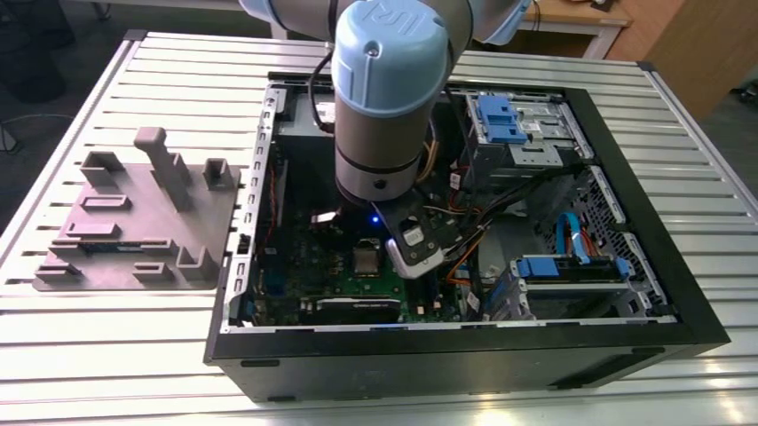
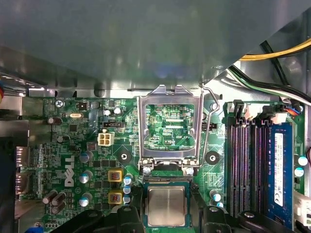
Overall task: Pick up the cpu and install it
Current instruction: 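Place the cpu into insertion slot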
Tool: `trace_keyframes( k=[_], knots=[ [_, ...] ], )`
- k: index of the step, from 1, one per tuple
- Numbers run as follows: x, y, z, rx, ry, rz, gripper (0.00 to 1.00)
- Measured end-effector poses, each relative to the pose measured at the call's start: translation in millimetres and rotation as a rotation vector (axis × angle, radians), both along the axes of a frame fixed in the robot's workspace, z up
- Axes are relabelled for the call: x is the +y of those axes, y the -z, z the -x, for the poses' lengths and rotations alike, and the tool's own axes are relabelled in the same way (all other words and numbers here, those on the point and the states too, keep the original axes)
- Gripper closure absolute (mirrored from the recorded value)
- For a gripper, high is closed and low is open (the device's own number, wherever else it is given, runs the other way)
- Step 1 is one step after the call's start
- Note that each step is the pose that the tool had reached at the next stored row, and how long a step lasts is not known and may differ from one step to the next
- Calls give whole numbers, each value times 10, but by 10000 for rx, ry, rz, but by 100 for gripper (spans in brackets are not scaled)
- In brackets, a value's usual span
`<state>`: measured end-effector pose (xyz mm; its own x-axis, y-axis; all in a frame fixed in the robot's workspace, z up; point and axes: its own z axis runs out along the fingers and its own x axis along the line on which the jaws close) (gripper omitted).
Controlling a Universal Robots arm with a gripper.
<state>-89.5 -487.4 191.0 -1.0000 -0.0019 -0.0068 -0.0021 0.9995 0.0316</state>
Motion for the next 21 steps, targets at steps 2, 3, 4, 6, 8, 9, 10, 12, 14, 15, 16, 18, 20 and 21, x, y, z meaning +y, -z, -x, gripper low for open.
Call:
trace_keyframes(
  k=[2, 3, 4, 6, 8, 9, 10, 12, 14, 15, 16, 18, 20, 21],
  knots=[
    [0, 8, -1, -2, 1, -5, 53],
    [0, 10, -1, -1, 2, -2, 53],
    [0, 14, -2, -1, 2, -2, 53],
    [0, 18, -2, 1, 3, -1, 53],
    [0, 20, -3, 1, 4, -2, 53],
    [0, 21, -3, 0, 5, -3, 53],
    [0, 23, -3, -1, 5, -5, 53],
    [0, 23, -3, 0, 8, -5, 53],
    [0, 23, -4, 0, 8, -5, 53],
    [0, 23, -4, 0, 9, -5, 53],
    [0, 23, -4, 0, 9, -5, 53],
    [0, 23, -4, -1, 9, -5, 53],
    [0, 23, -4, 0, 9, -5, 53],
    [0, 23, -4, 0, 9, -5, 53]
  ],
)
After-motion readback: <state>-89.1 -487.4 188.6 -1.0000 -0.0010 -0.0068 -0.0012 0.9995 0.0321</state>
